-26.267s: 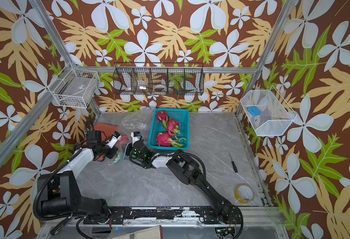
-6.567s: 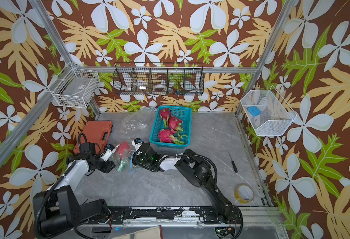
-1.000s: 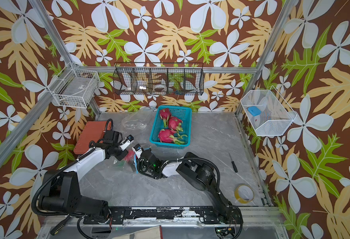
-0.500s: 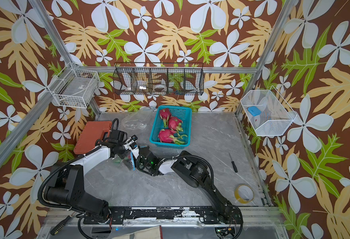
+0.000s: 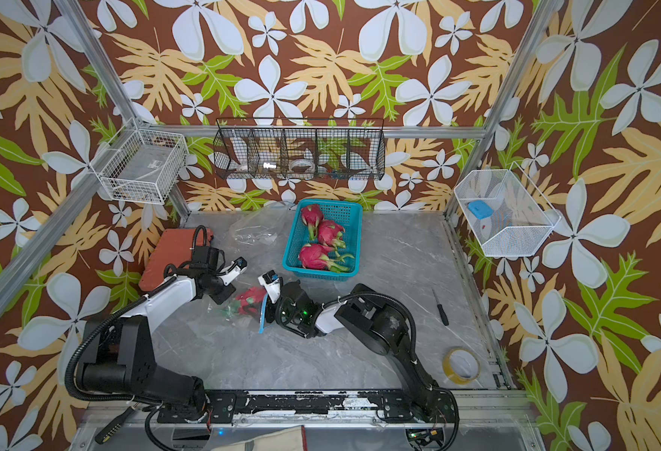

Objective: Open the zip-top bag and take out the dragon fruit
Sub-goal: Pick up the dragon fruit from the zipper food storage bag, then place the dragon fruit in the basket.

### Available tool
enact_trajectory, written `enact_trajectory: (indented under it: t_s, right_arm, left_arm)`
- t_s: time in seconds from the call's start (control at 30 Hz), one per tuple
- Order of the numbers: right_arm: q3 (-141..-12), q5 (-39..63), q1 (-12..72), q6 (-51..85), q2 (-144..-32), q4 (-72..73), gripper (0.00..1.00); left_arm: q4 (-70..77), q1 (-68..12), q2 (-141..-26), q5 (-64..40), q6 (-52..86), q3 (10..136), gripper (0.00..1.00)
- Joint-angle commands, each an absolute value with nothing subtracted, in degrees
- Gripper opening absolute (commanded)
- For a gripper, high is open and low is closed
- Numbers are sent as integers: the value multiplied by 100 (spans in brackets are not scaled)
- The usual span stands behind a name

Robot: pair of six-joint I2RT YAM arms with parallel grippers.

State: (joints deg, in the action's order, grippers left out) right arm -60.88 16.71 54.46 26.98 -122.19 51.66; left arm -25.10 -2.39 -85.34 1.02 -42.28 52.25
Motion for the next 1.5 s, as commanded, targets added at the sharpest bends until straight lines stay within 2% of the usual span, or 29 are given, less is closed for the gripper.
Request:
enact_trajectory:
  t_s: [0.0, 0.13, 0.3, 0.47, 0.7, 0.87, 1.17, 1.47]
  right_arm:
    - [-5903, 1548, 5450, 2625, -11939, 5552, 41]
    - [-5524, 1440, 5359, 2509, -11424, 5372, 36]
    - [-4949, 1325, 5221, 2376, -10639, 4859, 35]
    - [-4320, 1308, 5077, 2264, -9855, 4416, 35]
    - [-3966, 1248, 4760, 1767, -8196, 2850, 35]
    - [-3785, 1516, 4347, 1983, -7532, 2751, 34]
    - [-4793, 1995, 3990, 2419, -7886, 3173, 34]
    - [-6300, 2292, 2407, 2406, -8724, 2263, 32]
  left_arm:
    - [-2452, -162, -8517, 240, -4367, 5278, 0]
    - [-2184, -86, -8564, 646, -4552, 5169, 0]
    - [-1961, 118, -8681, 866, -4584, 5153, 0]
    - [-1831, 149, -8698, 863, -4549, 5150, 0]
    - [-1722, 149, -8872, 836, -4391, 5335, 0]
    - [-1754, 151, -8888, 776, -4362, 5337, 0]
    - [-2053, 133, -8547, 459, -4114, 5328, 0]
    - [-1952, 132, -8221, 599, -3807, 5441, 0]
